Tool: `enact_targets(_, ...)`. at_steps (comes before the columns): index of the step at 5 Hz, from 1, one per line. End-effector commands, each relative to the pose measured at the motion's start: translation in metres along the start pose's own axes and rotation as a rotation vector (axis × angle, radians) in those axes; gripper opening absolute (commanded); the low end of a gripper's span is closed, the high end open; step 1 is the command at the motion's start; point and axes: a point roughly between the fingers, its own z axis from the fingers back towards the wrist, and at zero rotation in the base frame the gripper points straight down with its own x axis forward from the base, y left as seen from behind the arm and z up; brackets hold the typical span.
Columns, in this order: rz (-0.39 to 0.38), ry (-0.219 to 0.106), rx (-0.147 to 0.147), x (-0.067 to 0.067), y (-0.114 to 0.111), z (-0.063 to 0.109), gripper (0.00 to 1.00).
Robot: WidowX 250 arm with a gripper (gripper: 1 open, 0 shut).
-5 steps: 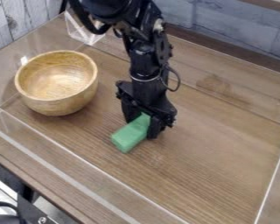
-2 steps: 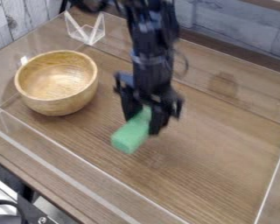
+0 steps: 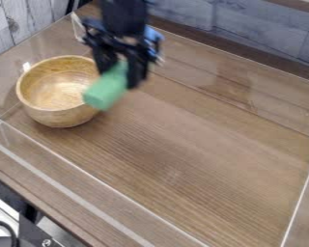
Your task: Put green object into wooden bowl
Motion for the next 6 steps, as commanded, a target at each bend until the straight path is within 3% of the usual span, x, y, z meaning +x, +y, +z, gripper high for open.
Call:
enact_targets(1,0.012,-0.043,0.028,0.015,0.043,0.014,0.00)
enact_targets(2,0.021,-0.038,0.033,0.014,0.068,0.012,0.00)
enact_targets(3,0.039,-0.026,0.037,0.015,0.075,-0.004,0.00)
enact_targets(5,0.072,-0.008,0.035,0.032,0.100,-0.045,0.00)
enact_targets(6,0.101,-0.010,0.018,0.031,0.102,-0.049,1.00)
